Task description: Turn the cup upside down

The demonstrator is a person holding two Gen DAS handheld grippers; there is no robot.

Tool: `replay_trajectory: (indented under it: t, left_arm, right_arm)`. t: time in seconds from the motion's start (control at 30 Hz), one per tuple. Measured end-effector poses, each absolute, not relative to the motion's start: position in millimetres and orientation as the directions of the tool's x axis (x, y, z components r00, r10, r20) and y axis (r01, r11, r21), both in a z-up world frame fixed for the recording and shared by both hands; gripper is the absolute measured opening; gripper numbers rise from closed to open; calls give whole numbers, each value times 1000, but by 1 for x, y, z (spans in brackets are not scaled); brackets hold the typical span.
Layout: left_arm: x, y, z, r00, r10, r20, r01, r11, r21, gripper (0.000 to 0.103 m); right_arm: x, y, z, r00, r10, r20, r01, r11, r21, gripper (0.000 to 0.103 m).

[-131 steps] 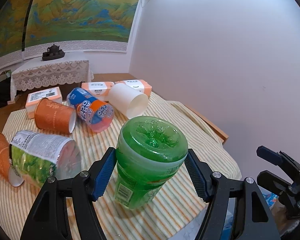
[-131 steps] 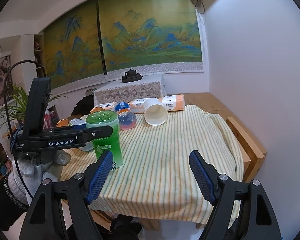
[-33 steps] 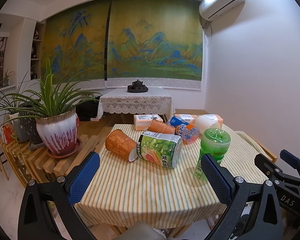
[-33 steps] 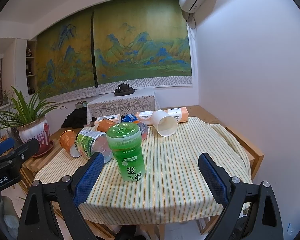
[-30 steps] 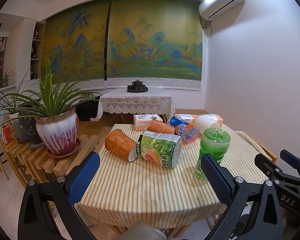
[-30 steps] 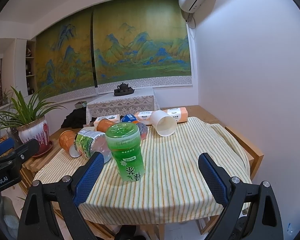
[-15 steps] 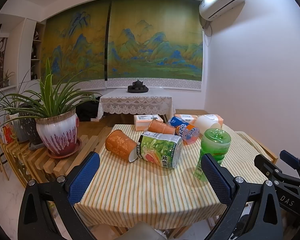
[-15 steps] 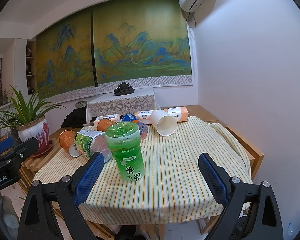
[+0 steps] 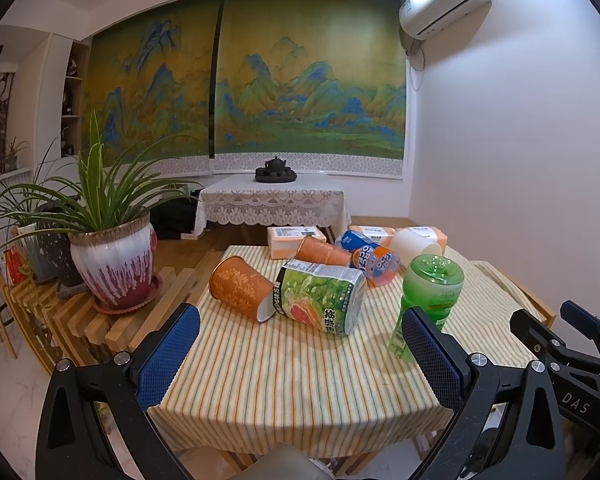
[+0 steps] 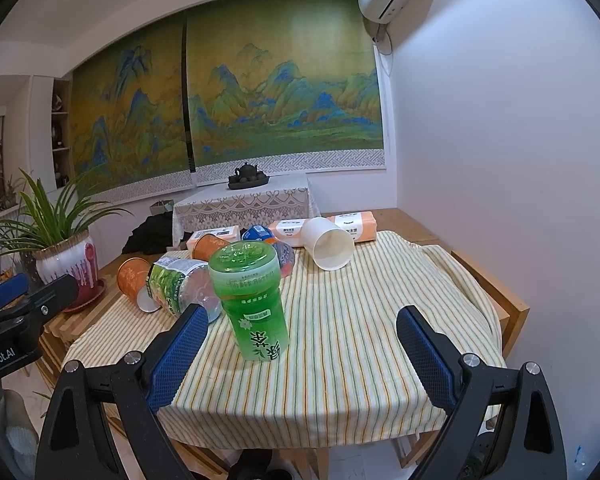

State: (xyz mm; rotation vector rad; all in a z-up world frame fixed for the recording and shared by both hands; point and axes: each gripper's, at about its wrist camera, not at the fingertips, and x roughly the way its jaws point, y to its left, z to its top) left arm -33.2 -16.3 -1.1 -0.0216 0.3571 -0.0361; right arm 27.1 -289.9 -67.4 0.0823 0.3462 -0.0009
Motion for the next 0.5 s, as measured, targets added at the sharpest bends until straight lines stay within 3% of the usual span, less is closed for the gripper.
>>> replay_trajectory:
  t: [0.5]
  left_arm:
    - [-30,-18,-2,935,-45,-351,39,999,-26,102]
  right_arm:
    - [28,-290,-70,939,13,-345,15,997,79,93]
